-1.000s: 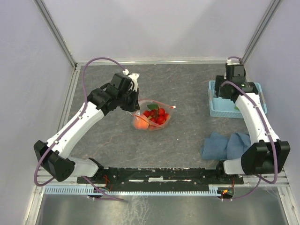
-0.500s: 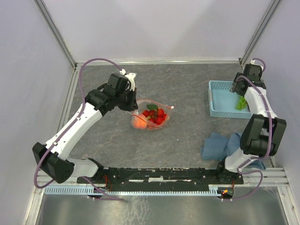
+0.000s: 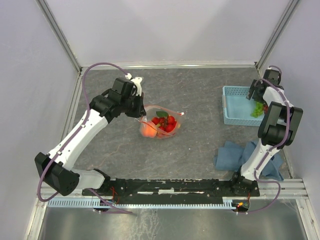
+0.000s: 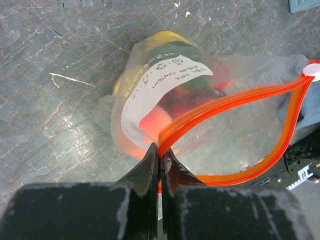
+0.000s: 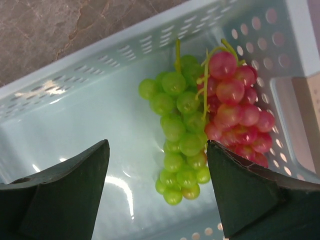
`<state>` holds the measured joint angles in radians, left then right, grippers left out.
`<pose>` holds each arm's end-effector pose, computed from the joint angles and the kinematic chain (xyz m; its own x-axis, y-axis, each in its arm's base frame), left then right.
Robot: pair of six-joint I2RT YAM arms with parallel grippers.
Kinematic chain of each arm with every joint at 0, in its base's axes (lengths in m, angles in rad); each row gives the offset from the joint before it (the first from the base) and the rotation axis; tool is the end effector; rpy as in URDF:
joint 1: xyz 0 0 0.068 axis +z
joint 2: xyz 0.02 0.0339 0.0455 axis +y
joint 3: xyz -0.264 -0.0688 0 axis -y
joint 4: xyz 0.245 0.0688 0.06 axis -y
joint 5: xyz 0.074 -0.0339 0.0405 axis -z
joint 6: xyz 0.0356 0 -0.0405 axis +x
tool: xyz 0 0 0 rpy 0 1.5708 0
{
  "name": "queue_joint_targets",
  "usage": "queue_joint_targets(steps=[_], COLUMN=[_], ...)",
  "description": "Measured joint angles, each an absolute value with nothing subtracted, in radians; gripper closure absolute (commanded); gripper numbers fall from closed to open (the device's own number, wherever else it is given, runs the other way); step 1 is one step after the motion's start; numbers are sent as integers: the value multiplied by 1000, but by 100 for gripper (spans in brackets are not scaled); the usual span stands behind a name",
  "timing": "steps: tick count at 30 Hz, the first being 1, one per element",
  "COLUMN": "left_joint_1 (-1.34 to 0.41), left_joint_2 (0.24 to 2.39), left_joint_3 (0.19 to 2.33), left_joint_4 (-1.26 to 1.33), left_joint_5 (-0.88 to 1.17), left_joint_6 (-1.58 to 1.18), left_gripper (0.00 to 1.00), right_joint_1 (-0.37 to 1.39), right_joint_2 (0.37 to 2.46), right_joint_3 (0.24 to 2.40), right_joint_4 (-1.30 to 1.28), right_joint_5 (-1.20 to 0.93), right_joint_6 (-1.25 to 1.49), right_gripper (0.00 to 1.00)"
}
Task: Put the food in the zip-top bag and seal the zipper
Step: Pick up the fake fruit from the bin.
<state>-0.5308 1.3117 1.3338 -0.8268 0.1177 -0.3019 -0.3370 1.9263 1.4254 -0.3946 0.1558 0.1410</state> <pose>0.2323 -0.1412 0.3553 -0.7637 0.1059 -0.6368 0.3622 0.8868 -0.2869 0.3982 -0.1454 0.2108 -0.6705 0.3820 -0.6359 0.5176 0.8550 -0.0321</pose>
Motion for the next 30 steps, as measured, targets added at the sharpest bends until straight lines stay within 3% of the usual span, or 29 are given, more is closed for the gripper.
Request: queue_joint_targets(steps=[13,17,22,30], left_joint_1=[-511,-506,-501,-492], left_joint_2=[1312,1312,1312,1312], left_joint_3=[1321,1319,1319,1318], left_joint_4=[-808,-805,-805,-805], left_joint_5=[146,161,168,171], left_joint_6=[-302,-302,-302,-302], left_gripper=[97,97,97,97], right_joint_1=[-356,-363,-371,-384], right_joint_2=[2080,2106,2128,2128], right_joint_3=[1510,1533,1554,1562], right_joint_4=[-389,-395,-403,-419], right_joint_5=[108,101,77,28], right_joint_6=[109,107,98,84], right_gripper=[13,17,31,65])
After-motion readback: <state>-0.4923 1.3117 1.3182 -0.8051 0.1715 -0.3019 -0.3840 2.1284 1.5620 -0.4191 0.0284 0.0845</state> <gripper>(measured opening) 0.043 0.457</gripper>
